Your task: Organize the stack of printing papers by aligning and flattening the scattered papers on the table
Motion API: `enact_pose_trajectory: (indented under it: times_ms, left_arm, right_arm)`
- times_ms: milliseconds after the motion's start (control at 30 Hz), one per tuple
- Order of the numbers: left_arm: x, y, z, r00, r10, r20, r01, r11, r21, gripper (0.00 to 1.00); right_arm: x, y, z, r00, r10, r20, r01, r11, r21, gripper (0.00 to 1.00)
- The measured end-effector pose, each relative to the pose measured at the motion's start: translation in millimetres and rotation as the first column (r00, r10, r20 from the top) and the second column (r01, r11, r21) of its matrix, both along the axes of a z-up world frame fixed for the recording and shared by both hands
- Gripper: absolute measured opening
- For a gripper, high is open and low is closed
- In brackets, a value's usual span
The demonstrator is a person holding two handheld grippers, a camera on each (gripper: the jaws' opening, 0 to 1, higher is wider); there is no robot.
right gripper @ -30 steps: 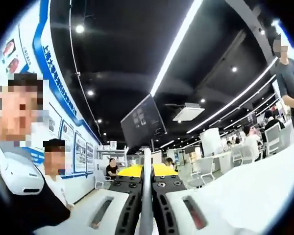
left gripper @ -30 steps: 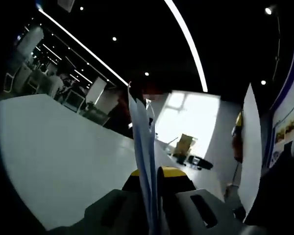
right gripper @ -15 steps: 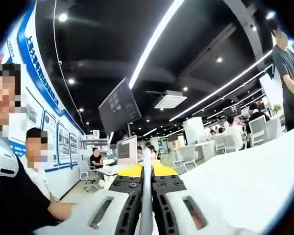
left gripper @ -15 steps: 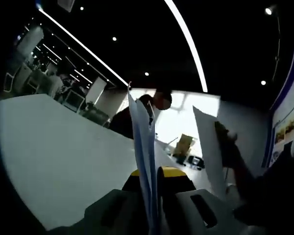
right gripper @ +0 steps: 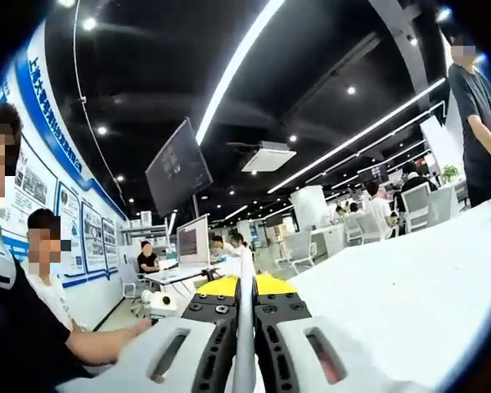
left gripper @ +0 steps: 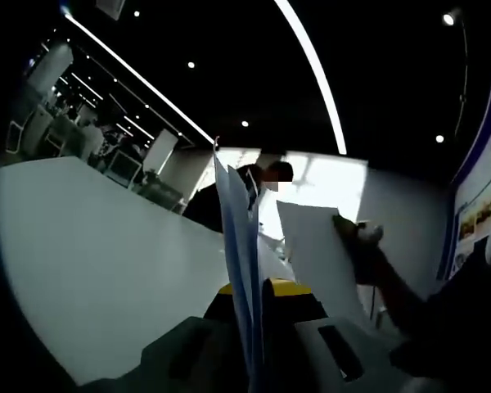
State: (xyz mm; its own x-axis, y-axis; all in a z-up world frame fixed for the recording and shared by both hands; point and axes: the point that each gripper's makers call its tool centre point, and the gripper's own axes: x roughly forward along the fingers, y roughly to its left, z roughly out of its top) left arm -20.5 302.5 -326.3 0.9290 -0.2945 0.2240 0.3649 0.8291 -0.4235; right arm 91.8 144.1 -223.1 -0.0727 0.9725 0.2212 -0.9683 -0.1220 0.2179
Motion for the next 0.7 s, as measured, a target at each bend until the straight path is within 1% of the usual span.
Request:
enact_pose_trajectory:
  times_ms: [233, 500, 700]
  left_arm:
    - [0.3, 0, -0.1, 1.0, 0.0, -0.001, 0.0, 1.0, -0.001, 0.07]
    - [1.0, 1, -0.9, 1.0, 0.003, -0.008, -0.003, 1.0, -0.004, 0.07]
    - [6.0, 12, -3.3, 0.999, 0.029, -0.032, -0.03, 0.999, -0.036, 0.06]
  right_arm:
    - [0, 3, -15.7, 1.0, 0.008, -0.028, -0.009, 1.0, -0.023, 0.01]
    - [-4, 10, -26.3, 0.998, 0.023, -0.056, -0.025, 0.999, -0.037, 0.01]
    - [0, 18, -34.1, 0.997, 0.019, -0.077, -0.024, 0.998, -0.052, 0.01]
